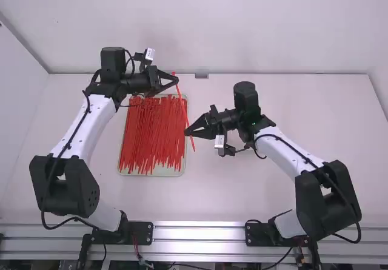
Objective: Fasten the cable tie
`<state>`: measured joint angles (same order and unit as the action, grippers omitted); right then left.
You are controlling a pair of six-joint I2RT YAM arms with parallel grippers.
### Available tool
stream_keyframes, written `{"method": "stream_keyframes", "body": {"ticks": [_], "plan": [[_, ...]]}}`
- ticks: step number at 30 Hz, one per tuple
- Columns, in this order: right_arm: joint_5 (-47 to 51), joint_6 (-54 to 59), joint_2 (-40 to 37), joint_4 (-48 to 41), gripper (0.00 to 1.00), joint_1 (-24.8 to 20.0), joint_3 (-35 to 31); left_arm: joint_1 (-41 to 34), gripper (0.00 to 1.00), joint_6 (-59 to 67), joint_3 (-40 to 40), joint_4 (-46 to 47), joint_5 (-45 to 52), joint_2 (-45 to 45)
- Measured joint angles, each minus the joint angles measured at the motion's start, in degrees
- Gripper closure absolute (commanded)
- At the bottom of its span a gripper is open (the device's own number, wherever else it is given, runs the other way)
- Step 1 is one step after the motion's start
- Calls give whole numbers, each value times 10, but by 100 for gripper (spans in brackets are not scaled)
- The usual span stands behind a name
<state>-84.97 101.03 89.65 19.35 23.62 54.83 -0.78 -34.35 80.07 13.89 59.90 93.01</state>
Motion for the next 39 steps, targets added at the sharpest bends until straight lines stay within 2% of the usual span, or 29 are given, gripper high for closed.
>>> {"method": "stream_keyframes", "body": {"ticks": [1, 3, 8, 9, 18, 27, 39], "plan": [[-1, -1, 0, -1, 89, 0, 0, 0, 98, 2, 0, 2, 0, 0], [-11, 0, 0, -2, 85, 0, 0, 0, 98, 4, 0, 2, -9, 0], [-28, 0, 0, -2, 86, 0, 0, 1, 98, 9, 0, 8, -22, 0], [-30, 0, 0, -2, 89, 0, 0, 2, 98, 9, 0, 9, -24, 0], [-34, 0, 0, -2, 89, 0, 0, 1, 98, 10, 0, 8, -28, 0], [-34, 16, 0, -1, 75, 0, 0, 1, 98, 10, 0, 11, 10, 0], [-34, 52, 0, -3, 75, -14, 0, 1, 98, 10, 0, 22, 27, 0]]}}
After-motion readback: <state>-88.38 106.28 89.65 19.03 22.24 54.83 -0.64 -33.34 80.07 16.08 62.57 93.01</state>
